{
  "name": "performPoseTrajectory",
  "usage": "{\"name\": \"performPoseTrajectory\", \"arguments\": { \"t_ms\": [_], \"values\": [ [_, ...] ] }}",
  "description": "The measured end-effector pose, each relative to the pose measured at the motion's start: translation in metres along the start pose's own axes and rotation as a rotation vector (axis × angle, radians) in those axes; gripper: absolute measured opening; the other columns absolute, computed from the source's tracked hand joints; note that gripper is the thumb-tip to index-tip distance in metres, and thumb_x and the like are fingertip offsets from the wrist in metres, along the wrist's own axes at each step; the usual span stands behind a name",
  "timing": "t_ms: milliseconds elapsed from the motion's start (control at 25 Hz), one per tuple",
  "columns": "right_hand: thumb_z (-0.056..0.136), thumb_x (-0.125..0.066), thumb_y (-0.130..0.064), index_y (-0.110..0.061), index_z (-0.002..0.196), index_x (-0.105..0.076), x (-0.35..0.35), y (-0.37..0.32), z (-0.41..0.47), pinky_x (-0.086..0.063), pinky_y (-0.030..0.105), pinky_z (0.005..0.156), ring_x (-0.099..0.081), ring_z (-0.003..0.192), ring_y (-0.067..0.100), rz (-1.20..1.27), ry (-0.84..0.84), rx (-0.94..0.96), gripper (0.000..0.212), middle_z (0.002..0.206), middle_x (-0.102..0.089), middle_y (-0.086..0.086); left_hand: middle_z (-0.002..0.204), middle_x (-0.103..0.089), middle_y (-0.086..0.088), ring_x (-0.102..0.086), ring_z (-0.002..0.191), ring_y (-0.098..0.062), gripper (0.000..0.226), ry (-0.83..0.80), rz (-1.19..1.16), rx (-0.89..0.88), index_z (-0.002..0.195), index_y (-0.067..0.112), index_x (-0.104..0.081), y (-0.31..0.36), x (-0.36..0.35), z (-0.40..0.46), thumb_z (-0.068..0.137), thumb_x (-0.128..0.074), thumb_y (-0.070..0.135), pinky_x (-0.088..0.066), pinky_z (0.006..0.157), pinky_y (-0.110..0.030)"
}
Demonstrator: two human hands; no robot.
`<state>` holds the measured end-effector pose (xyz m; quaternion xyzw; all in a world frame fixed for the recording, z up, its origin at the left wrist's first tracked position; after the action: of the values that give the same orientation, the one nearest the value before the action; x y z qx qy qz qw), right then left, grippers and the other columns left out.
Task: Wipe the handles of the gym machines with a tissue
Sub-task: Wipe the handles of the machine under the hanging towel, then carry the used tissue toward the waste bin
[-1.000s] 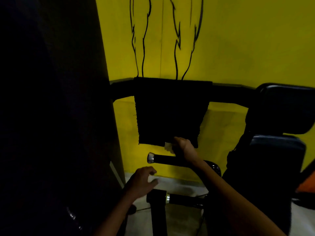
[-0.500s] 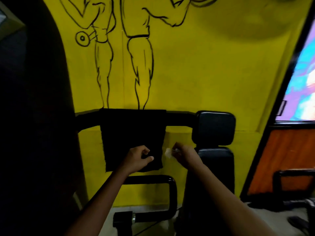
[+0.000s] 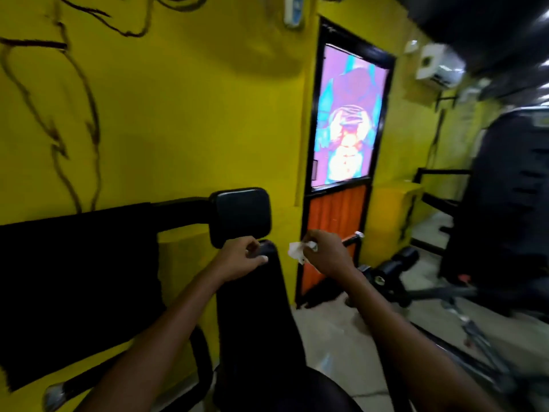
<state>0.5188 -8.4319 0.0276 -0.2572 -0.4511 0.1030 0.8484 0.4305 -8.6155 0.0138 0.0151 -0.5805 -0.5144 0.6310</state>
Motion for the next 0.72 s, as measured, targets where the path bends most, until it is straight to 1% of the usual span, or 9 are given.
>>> {"name": "performPoseTrajectory", "arguments": {
  "t_ms": [80, 160, 200, 320, 400, 480, 520, 600, 720],
  "values": [
    [0.077, -0.061, -0.016, -0.023, 0.084, -0.064, 0.038, 0.037, -0.029, -0.050, 0.033, 0.067, -0.064, 0.080, 0.022, -0.047, 0.079, -0.110, 0.010, 0.082, -0.065, 0.001, 0.103, -0.066, -0.003, -0.062, 0.094, -0.017, 0.033, -0.083, -0.022, -0.094, 0.108, 0.009, -0.065, 0.039, -0.039, 0.007, 0.083, -0.072, 0.029, -0.048, 0.080, -0.028],
    [0.079, -0.061, -0.016, -0.020, 0.090, -0.064, 0.082, 0.070, -0.063, -0.047, 0.031, 0.065, -0.063, 0.080, 0.020, -0.129, 0.145, -0.211, 0.012, 0.085, -0.064, 0.001, 0.105, -0.068, -0.004, -0.064, 0.093, -0.017, 0.033, -0.161, -0.060, -0.175, 0.108, 0.011, -0.066, 0.082, -0.079, 0.011, 0.082, -0.073, 0.031, -0.049, 0.078, -0.028],
    [0.079, -0.061, -0.016, -0.019, 0.091, -0.064, 0.104, 0.083, -0.080, -0.046, 0.030, 0.064, -0.062, 0.081, 0.020, -0.169, 0.176, -0.249, 0.013, 0.087, -0.065, 0.002, 0.104, -0.069, -0.004, -0.064, 0.091, -0.016, 0.032, -0.195, -0.088, -0.212, 0.107, 0.012, -0.066, 0.103, -0.097, 0.011, 0.081, -0.073, 0.031, -0.049, 0.075, -0.026],
    [0.079, -0.060, -0.017, -0.020, 0.086, -0.062, 0.187, 0.124, -0.149, -0.047, 0.032, 0.064, -0.061, 0.080, 0.022, -0.278, 0.293, -0.384, 0.008, 0.086, -0.066, 0.005, 0.099, -0.069, -0.002, -0.065, 0.089, -0.014, 0.031, -0.316, -0.164, -0.337, 0.103, 0.014, -0.066, 0.184, -0.158, 0.000, 0.080, -0.074, 0.034, -0.047, 0.069, -0.023],
    [0.079, -0.060, -0.017, -0.020, 0.085, -0.062, 0.244, 0.145, -0.202, -0.047, 0.032, 0.066, -0.062, 0.080, 0.022, -0.340, 0.376, -0.482, 0.007, 0.085, -0.066, 0.004, 0.097, -0.069, -0.002, -0.066, 0.090, -0.014, 0.029, -0.403, -0.187, -0.429, 0.101, 0.015, -0.066, 0.245, -0.197, -0.020, 0.081, -0.073, 0.034, -0.050, 0.071, -0.024],
    [0.080, -0.060, -0.019, -0.020, 0.083, -0.061, 0.296, 0.162, -0.254, -0.046, 0.031, 0.067, -0.060, 0.081, 0.022, -0.390, 0.453, -0.571, 0.004, 0.085, -0.064, 0.004, 0.098, -0.068, -0.003, -0.066, 0.090, -0.016, 0.032, -0.481, -0.226, -0.513, 0.103, 0.012, -0.065, 0.303, -0.233, -0.046, 0.081, -0.072, 0.035, -0.054, 0.079, -0.032],
    [0.080, -0.060, -0.020, -0.020, 0.082, -0.061, 0.318, 0.168, -0.276, -0.046, 0.031, 0.068, -0.059, 0.081, 0.023, -0.410, 0.492, -0.605, 0.002, 0.085, -0.064, 0.004, 0.100, -0.067, -0.003, -0.064, 0.092, -0.017, 0.034, -0.508, -0.234, -0.554, 0.105, 0.013, -0.065, 0.328, -0.247, -0.060, 0.081, -0.072, 0.036, -0.054, 0.083, -0.034],
    [0.080, -0.061, -0.022, -0.019, 0.080, -0.061, 0.362, 0.181, -0.327, -0.048, 0.032, 0.068, -0.059, 0.081, 0.023, -0.466, 0.542, -0.671, 0.004, 0.084, -0.064, 0.003, 0.102, -0.066, 0.000, -0.062, 0.094, -0.015, 0.035, -0.551, -0.268, -0.629, 0.109, 0.015, -0.065, 0.381, -0.278, -0.089, 0.082, -0.071, 0.037, -0.052, 0.085, -0.032],
    [0.080, -0.061, -0.022, -0.021, 0.076, -0.057, 0.419, 0.196, -0.405, -0.046, 0.031, 0.063, -0.058, 0.078, 0.022, -0.526, 0.616, -0.763, 0.005, 0.080, -0.061, 0.000, 0.098, -0.065, 0.001, -0.062, 0.092, -0.014, 0.034, -0.636, -0.326, -0.684, 0.109, 0.015, -0.065, 0.450, -0.323, -0.134, 0.081, -0.072, 0.035, -0.048, 0.081, -0.026]
  ]
}}
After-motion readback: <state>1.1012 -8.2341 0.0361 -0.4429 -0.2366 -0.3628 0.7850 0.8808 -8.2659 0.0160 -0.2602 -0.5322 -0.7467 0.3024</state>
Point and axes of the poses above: each hand's wrist, its own z-axis towards the middle knuckle, its own x-axis out of the back of the hand, y = z × x, the point moved 8 cm from there along z, towards the middle knuckle
